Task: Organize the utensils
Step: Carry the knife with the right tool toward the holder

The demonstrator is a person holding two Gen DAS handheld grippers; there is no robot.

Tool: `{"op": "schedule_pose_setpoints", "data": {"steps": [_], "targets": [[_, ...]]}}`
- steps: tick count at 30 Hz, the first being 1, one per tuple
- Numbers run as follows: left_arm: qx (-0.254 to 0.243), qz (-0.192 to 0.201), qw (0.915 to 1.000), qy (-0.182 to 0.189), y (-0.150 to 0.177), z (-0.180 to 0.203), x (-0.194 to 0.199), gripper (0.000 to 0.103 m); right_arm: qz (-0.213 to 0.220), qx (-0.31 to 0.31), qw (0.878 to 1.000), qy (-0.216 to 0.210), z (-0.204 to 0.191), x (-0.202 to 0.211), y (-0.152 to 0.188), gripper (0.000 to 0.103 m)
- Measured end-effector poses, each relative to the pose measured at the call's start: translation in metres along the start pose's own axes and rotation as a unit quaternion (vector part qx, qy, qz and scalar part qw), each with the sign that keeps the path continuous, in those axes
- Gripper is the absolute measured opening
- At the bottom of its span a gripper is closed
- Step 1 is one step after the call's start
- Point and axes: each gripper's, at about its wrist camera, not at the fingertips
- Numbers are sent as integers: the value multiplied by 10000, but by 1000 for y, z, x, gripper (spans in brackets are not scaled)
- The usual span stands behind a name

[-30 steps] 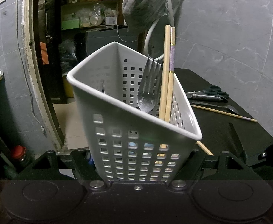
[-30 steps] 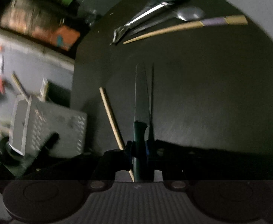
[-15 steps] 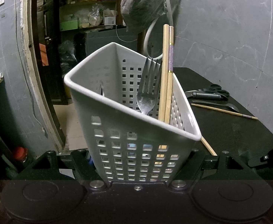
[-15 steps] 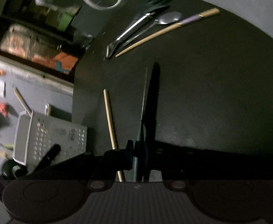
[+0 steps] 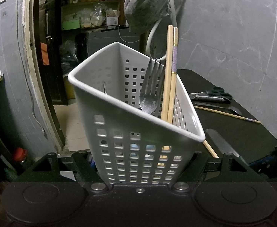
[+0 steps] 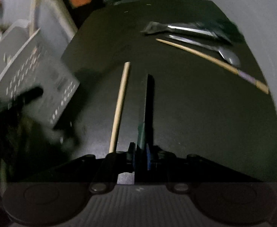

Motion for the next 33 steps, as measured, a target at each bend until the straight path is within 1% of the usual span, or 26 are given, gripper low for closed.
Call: {"op": "schedule_pose_setpoints", "data": {"steps": [2, 5, 7, 13, 16, 21, 23, 25, 30, 33], "targets": [[17, 0, 10000, 5, 0, -1, 0, 77, -39, 553, 9981, 275, -20, 0, 0, 12], [21, -3, 10000, 8, 0, 0, -1, 78, -66, 1120, 9922, 550, -43, -3, 3, 12], [21, -4, 10000, 10, 0, 0, -1, 78, -74, 1150, 9914, 619, -48, -4, 3, 13], [13, -7, 10000, 10, 0, 0, -1, 78, -150, 1071, 9926, 549, -41, -8, 1, 15], [18, -6, 10000, 7, 0, 0, -1, 78, -127, 1325, 9890, 649, -45, -8, 3, 14], [26, -6, 10000, 6, -1, 0, -1, 78, -96, 1953, 9766, 893, -66, -8, 11, 13], [37, -8, 10000, 2, -1, 0, -1, 78, -89, 2075, 9738, 921, -73, -7, 14, 12], [42, -7, 10000, 0, -1, 1, -1, 78, -82, 2058, 9742, 926, -75, -8, 13, 13], [35, -8, 10000, -1, -1, 1, -1, 78, -107, 1930, 9781, 767, -68, -11, 9, 14], [35, -9, 10000, -3, 0, 1, -1, 78, -87, 2017, 9766, 741, -70, -14, 7, 13]]}}
Point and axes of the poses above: each gripper's, at about its wrist camera, not at the fingertips, and x roughly against the way its jaws point, z to its right, y to its underside, and after that the axes turned 4 degrees about x, right-handed
